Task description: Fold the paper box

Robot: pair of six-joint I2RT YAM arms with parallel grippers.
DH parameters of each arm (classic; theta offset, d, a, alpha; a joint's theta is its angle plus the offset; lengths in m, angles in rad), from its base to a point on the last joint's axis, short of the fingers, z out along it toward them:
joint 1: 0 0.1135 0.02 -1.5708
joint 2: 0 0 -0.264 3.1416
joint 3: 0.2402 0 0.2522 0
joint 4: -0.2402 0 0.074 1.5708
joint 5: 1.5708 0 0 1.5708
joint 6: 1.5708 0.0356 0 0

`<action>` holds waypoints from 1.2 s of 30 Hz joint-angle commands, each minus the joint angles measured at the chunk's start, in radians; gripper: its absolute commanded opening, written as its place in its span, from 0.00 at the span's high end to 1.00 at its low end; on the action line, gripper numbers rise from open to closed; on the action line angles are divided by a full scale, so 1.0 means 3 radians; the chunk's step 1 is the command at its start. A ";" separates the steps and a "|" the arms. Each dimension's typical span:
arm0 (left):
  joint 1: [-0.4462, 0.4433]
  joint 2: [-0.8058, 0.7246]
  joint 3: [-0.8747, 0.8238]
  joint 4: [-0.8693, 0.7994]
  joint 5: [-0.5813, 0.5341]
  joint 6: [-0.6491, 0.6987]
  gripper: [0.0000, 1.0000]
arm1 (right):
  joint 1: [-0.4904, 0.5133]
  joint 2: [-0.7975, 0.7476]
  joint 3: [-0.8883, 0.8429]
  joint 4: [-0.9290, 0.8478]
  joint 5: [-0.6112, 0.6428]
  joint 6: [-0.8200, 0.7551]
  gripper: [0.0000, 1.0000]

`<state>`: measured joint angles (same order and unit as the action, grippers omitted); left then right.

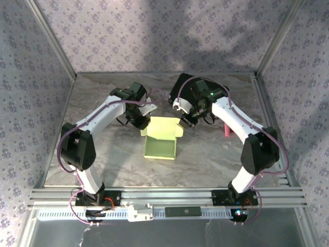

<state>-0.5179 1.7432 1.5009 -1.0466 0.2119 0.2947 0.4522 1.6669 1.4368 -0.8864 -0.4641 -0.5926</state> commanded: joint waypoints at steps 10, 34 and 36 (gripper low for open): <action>-0.0041 -0.0068 0.0106 -0.0052 -0.0148 -0.0082 0.96 | 0.0100 0.0081 -0.0018 -0.0078 0.0118 0.0091 0.69; -0.0042 -0.0129 -0.0005 0.0151 -0.0213 -0.0363 0.96 | 0.0237 0.0151 -0.0163 0.0105 0.0293 0.0374 0.90; -0.0039 -0.0145 -0.0035 0.0194 -0.0209 -0.0412 0.96 | 0.0262 0.0141 -0.0192 0.0160 0.0365 0.0435 0.93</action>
<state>-0.5240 1.7428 1.5063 -1.0115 0.1524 0.2085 0.5159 1.7000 1.4029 -0.8486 -0.3874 -0.5007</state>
